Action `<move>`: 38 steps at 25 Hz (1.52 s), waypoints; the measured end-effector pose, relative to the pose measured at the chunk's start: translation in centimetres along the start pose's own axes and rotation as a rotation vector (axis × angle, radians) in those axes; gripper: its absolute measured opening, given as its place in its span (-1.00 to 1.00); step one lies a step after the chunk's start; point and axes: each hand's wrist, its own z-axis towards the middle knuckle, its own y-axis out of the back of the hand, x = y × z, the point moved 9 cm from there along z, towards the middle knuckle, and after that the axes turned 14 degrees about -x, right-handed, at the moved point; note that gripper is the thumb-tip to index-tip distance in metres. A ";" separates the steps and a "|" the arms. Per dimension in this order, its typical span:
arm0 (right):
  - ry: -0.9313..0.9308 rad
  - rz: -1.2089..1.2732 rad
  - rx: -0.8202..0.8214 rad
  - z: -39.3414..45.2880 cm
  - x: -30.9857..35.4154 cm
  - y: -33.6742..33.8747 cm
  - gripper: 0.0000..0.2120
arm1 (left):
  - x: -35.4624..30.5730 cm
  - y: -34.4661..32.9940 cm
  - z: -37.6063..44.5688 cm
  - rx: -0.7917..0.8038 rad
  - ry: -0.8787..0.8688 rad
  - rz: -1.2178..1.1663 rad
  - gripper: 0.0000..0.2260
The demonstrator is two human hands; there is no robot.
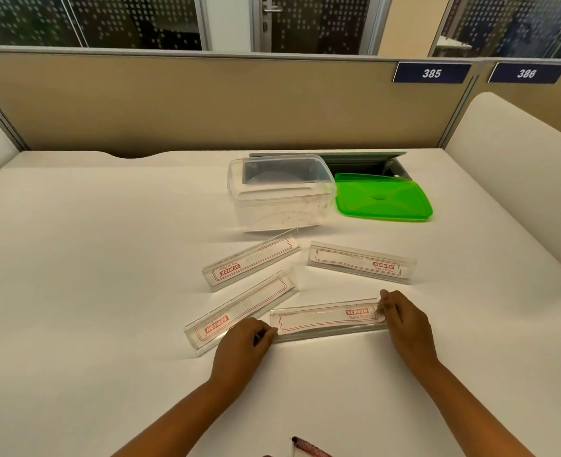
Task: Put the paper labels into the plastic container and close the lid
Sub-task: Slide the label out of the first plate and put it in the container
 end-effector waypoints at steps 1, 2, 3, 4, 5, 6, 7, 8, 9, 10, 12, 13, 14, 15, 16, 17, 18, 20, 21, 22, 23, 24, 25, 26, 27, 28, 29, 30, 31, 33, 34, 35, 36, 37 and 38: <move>0.017 -0.008 -0.017 -0.1 0.3 0.0 -0.47 | -0.5 0.2 -0.1 -0.005 -0.044 -0.016 -0.85; 0.038 -0.026 -0.052 -0.1 0.7 0.2 -0.39 | -1.2 0.4 -0.2 -0.015 -0.095 -0.029 -0.86; 0.065 -0.050 -0.095 0.0 1.1 0.4 -0.35 | -1.8 0.6 -0.3 -0.031 -0.134 -0.046 -0.87; 0.093 -0.069 -0.141 0.3 1.6 0.7 -0.35 | -2.4 0.9 -0.2 -0.049 -0.152 -0.070 -0.88; 0.116 -0.074 -0.178 0.6 2.2 1.0 -0.36 | -2.9 1.1 -0.1 -0.067 -0.152 -0.102 -0.90; 0.130 -0.065 -0.206 1.0 2.8 1.3 -0.39 | -3.4 1.4 0.2 -0.088 -0.140 -0.141 -0.90; 0.126 -0.046 -0.221 1.4 3.3 1.4 -0.41 | -3.7 1.7 0.6 -0.110 -0.116 -0.181 -0.89; 0.104 -0.014 -0.225 1.9 3.6 1.4 -0.41 | -4.0 2.1 1.2 -0.132 -0.084 -0.217 -0.85; 0.062 0.026 -0.220 2.4 3.7 1.3 -0.41 | -4.1 2.5 2.0 -0.153 -0.049 -0.248 -0.82; -0.003 0.083 -0.201 2.8 3.6 1.0 -0.45 | -4.2 3.0 2.7 -0.173 -0.015 -0.273 -0.80; -0.155 0.242 -0.139 3.7 3.7 0.2 -0.55 | -4.0 4.0 4.5 -0.212 0.048 -0.311 -0.79; -0.200 0.314 -0.108 4.1 4.1 -0.2 -0.56 | -3.8 4.5 5.3 -0.224 0.081 -0.328 -0.79; -0.224 0.370 -0.077 4.5 4.7 -0.5 -0.57 | -3.5 4.9 6.1 -0.227 0.114 -0.346 -0.77; -0.236 0.415 -0.047 4.8 5.2 -0.8 -0.59 | -3.2 5.3 6.8 -0.220 0.148 -0.368 -0.76; -0.239 0.458 -0.016 5.1 5.8 -1.1 -0.62 | -2.9 5.6 7.5 -0.211 0.186 -0.397 -0.75; -0.237 0.491 0.019 5.4 6.3 -1.4 -0.64 | -2.6 5.9 8.1 -0.208 0.226 -0.429 -0.74; -0.228 0.511 0.056 5.7 6.8 -1.8 -0.66 | -2.3 6.3 8.8 -0.214 0.258 -0.457 -0.73; -0.196 0.536 0.117 6.3 7.9 -2.7 -0.73 | -2.0 7.2 10.2 -0.240 0.299 -0.491 -0.73; -0.181 0.557 0.137 6.6 8.5 -3.2 -0.76 | -1.9 7.6 10.9 -0.251 0.325 -0.512 -0.73; -0.174 0.593 0.144 7.0 9.0 -3.6 -0.73 | -1.8 7.8 11.6 -0.260 0.355 -0.540 -0.73; -0.174 0.642 0.148 7.4 9.6 -3.9 -0.68 | -1.7 8.0 12.2 -0.267 0.388 -0.571 -0.73; -0.171 0.684 0.148 7.9 10.0 -4.2 -0.65 | -1.6 8.1 12.9 -0.272 0.419 -0.598 -0.73; -0.166 0.729 0.150 8.3 10.5 -4.4 -0.64 | -1.5 8.1 13.5 -0.273 0.448 -0.618 -0.74; -0.153 0.763 0.155 8.9 11.0 -4.6 -0.63 | -1.4 8.1 14.2 -0.273 0.471 -0.636 -0.74; -0.140 0.797 0.163 9.4 11.6 -4.9 -0.62 | -1.4 8.2 14.8 -0.274 0.489 -0.651 -0.74; -0.125 0.813 0.173 9.9 12.0 -5.2 -0.61 | -1.3 8.2 15.5 -0.277 0.504 -0.666 -0.75; -0.111 0.824 0.179 10.5 12.5 -5.6 -0.60 | -1.2 8.1 16.3 -0.284 0.521 -0.683 -0.75; -0.100 0.817 0.177 11.1 12.8 -6.1 -0.61 | -1.1 8.0 17.0 -0.290 0.542 -0.700 -0.75; -0.095 0.810 0.172 11.8 13.1 -6.7 -0.63 | -0.9 7.8 17.9 -0.294 0.568 -0.717 -0.74; -0.097 0.783 0.147 13.0 13.6 -7.8 -0.68 | -0.6 7.1 19.5 -0.305 0.620 -0.738 -0.74; -0.101 0.768 0.131 13.6 13.8 -8.4 -0.71 | -0.4 6.8 20.2 -0.319 0.640 -0.735 -0.75; -0.105 0.760 0.117 14.1 14.0 -8.9 -0.73 | -0.2 6.6 21.0 -0.339 0.656 -0.722 -0.77; -0.111 0.754 0.104 14.6 14.3 -9.4 -0.74 | 0.1 6.5 21.7 -0.359 0.669 -0.709 -0.79; -0.118 0.759 0.096 15.0 14.4 -9.9 -0.75 | 0.3 6.4 22.4 -0.373 0.678 -0.704 -0.81; -0.126 0.762 0.092 15.4 14.6 -10.4 -0.76 | 0.4 6.3 23.0 -0.381 0.681 -0.710 -0.82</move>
